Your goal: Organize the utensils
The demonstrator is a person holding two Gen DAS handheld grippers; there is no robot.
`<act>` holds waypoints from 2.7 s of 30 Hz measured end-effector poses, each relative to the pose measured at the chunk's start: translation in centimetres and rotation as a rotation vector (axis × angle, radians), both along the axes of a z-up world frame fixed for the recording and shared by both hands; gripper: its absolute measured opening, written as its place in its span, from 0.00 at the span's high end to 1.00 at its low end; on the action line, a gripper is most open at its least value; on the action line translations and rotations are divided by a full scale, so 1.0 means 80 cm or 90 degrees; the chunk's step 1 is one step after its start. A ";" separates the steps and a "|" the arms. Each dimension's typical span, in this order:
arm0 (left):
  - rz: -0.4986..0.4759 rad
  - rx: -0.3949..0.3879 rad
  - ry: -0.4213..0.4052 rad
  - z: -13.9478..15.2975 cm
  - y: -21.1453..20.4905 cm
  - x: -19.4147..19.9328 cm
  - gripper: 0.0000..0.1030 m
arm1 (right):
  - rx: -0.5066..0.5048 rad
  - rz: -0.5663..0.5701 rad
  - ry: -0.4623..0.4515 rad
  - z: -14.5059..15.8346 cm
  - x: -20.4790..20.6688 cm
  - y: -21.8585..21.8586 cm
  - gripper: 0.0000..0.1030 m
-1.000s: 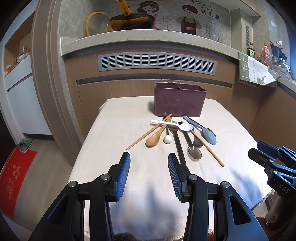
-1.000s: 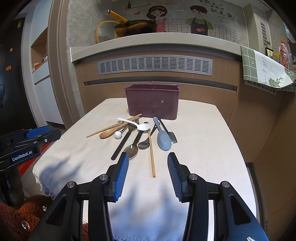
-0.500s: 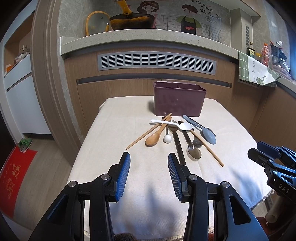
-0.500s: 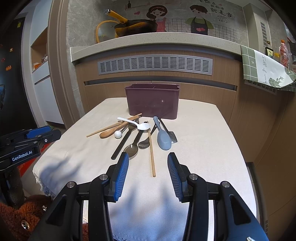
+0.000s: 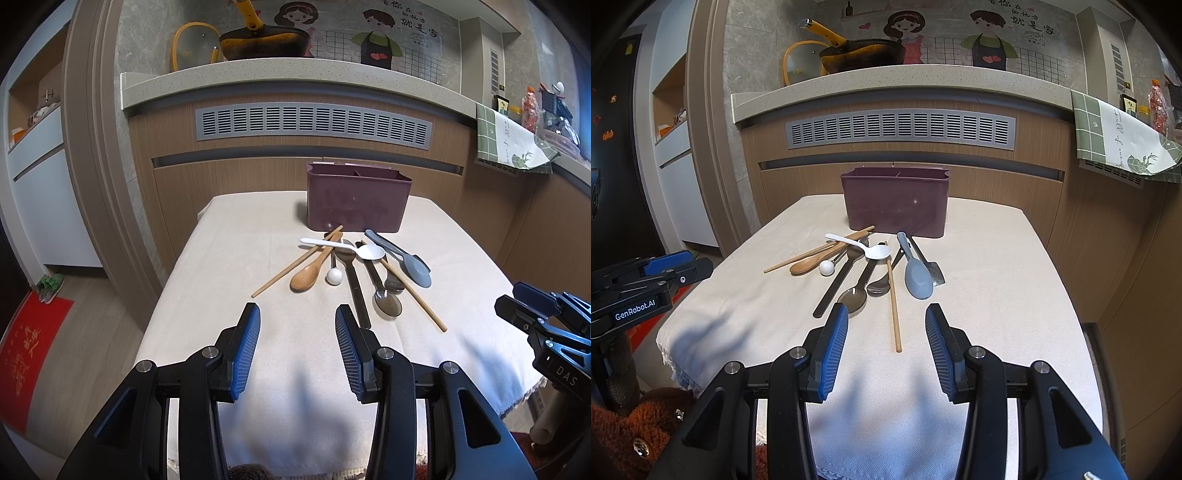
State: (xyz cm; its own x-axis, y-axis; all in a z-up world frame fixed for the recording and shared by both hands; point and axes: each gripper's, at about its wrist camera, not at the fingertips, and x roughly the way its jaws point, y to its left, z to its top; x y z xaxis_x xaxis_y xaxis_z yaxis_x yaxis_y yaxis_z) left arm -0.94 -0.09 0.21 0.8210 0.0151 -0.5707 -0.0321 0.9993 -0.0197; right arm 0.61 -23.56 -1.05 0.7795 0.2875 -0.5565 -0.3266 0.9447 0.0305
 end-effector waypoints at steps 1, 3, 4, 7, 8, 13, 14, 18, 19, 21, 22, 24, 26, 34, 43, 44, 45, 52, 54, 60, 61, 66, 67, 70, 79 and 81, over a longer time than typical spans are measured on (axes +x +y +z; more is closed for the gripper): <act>0.000 0.000 0.000 0.000 0.000 -0.001 0.58 | 0.000 0.000 0.000 0.000 0.000 0.000 0.59; 0.000 -0.001 0.000 0.001 -0.001 -0.002 0.58 | -0.001 -0.002 0.001 0.000 0.000 0.000 0.59; 0.000 -0.001 0.000 0.001 -0.001 -0.002 0.58 | -0.001 -0.002 0.000 0.000 -0.001 0.000 0.59; 0.000 -0.001 -0.001 0.001 -0.003 -0.004 0.58 | -0.002 -0.002 0.000 0.000 -0.001 0.000 0.59; 0.000 -0.001 -0.001 0.002 -0.003 -0.004 0.58 | -0.002 -0.002 -0.001 0.000 -0.001 0.000 0.59; -0.002 -0.002 -0.002 0.002 -0.003 -0.002 0.58 | -0.002 -0.002 -0.001 0.000 -0.003 0.000 0.59; -0.002 -0.002 -0.002 0.002 -0.002 -0.001 0.58 | -0.002 -0.003 -0.001 0.001 -0.003 0.000 0.59; -0.003 -0.002 -0.001 0.002 -0.002 0.000 0.58 | -0.003 -0.002 -0.001 0.001 -0.003 0.000 0.59; -0.005 -0.001 -0.001 0.002 -0.003 0.000 0.58 | -0.003 -0.002 0.000 0.001 -0.003 0.000 0.59; -0.011 -0.002 -0.001 0.003 -0.005 0.000 0.58 | -0.002 -0.002 0.002 0.001 -0.003 -0.001 0.59; -0.014 -0.002 0.000 0.003 -0.005 0.001 0.58 | -0.001 -0.002 0.004 0.001 -0.002 -0.001 0.59; -0.023 -0.004 0.005 0.002 -0.005 0.004 0.58 | 0.001 -0.002 0.007 0.001 -0.001 -0.002 0.59; -0.032 -0.007 0.016 0.000 -0.005 0.010 0.58 | 0.003 -0.001 0.011 0.000 0.002 -0.002 0.59; -0.027 -0.039 0.007 0.002 0.022 0.048 0.58 | -0.021 0.006 0.010 -0.003 0.026 -0.004 0.59; -0.019 -0.079 0.028 -0.019 0.051 0.087 0.58 | -0.021 0.032 0.079 -0.026 0.103 -0.007 0.61; -0.015 -0.080 0.033 -0.023 0.053 0.092 0.58 | -0.020 0.036 0.087 -0.029 0.112 -0.007 0.61; -0.012 -0.083 0.038 -0.026 0.055 0.096 0.58 | -0.022 0.040 0.095 -0.031 0.122 -0.007 0.61; -0.025 -0.093 0.061 -0.047 0.045 0.130 0.58 | -0.042 0.071 0.126 -0.047 0.185 0.014 0.67; -0.036 -0.082 0.076 -0.054 0.037 0.140 0.58 | -0.053 0.083 0.135 -0.054 0.212 0.025 0.69; -0.056 -0.089 0.103 -0.067 0.029 0.160 0.58 | -0.061 0.111 0.188 -0.078 0.285 0.051 0.84; -0.058 -0.088 0.103 -0.068 0.027 0.161 0.58 | -0.065 0.113 0.194 -0.082 0.294 0.055 0.85; -0.089 -0.098 0.101 -0.070 0.011 0.172 0.58 | -0.080 0.103 0.201 -0.092 0.307 0.062 0.88; -0.095 -0.099 0.098 -0.070 0.007 0.173 0.58 | -0.078 0.099 0.209 -0.095 0.307 0.058 0.92; -0.118 -0.103 0.089 -0.070 -0.008 0.177 0.58 | -0.055 0.083 0.207 -0.096 0.291 0.037 0.93; -0.136 -0.153 0.150 -0.094 -0.028 0.219 0.58 | 0.015 0.031 0.173 -0.077 0.235 -0.018 0.92; -0.115 -0.145 0.154 -0.098 -0.024 0.225 0.58 | 0.019 0.026 0.169 -0.076 0.230 -0.022 0.92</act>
State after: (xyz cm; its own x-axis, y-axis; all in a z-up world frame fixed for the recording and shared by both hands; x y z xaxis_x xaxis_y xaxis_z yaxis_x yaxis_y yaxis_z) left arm 17.03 -2.04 -7.63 0.6401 -0.2670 -0.7204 0.1134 0.9602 -0.2552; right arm 18.98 -25.30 -7.15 0.5944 0.3352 -0.7310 -0.3417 0.9281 0.1478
